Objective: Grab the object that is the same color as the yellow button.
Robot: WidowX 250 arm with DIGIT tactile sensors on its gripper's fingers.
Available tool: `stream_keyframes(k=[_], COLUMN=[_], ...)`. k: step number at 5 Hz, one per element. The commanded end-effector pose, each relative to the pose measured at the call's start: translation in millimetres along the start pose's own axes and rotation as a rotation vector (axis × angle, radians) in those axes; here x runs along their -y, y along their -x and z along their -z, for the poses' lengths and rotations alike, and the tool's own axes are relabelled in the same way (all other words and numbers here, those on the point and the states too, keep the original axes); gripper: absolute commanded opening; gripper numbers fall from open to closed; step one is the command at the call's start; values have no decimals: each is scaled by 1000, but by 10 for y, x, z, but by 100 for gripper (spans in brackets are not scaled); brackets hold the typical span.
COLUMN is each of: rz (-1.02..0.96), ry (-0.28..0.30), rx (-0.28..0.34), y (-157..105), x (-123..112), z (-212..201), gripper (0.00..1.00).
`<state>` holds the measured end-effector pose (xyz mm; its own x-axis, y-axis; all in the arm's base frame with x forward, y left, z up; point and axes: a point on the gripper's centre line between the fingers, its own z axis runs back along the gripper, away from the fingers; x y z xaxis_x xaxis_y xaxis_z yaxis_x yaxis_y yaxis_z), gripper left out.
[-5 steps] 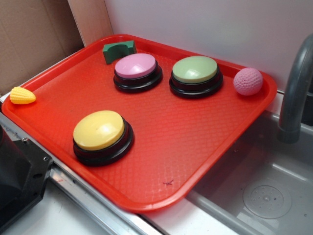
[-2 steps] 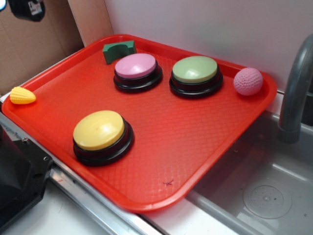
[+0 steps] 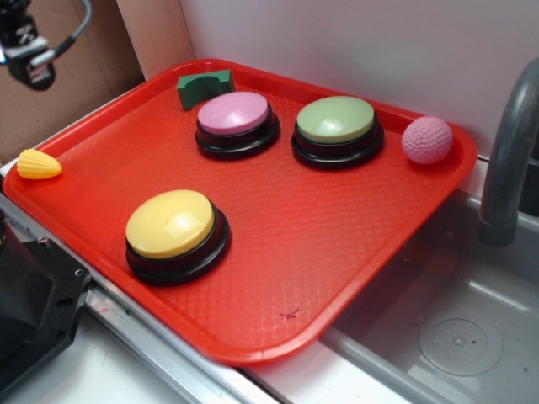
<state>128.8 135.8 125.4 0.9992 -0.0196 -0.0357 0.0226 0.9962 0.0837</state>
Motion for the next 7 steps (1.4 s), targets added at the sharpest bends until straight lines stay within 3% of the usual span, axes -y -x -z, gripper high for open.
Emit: stream_keyframes(k=[1,2,3,4,7], rz=[246,246,428,544,745], ry=[-142,-142,-1,-10,-90], rx=[-12,-12,40,32,33], y=[-88,-88,-34,-32,-227], x=[-150,-150,-356,-456,-297], z=[49,49,282,482,1050], gripper=[100,100,100,100,100])
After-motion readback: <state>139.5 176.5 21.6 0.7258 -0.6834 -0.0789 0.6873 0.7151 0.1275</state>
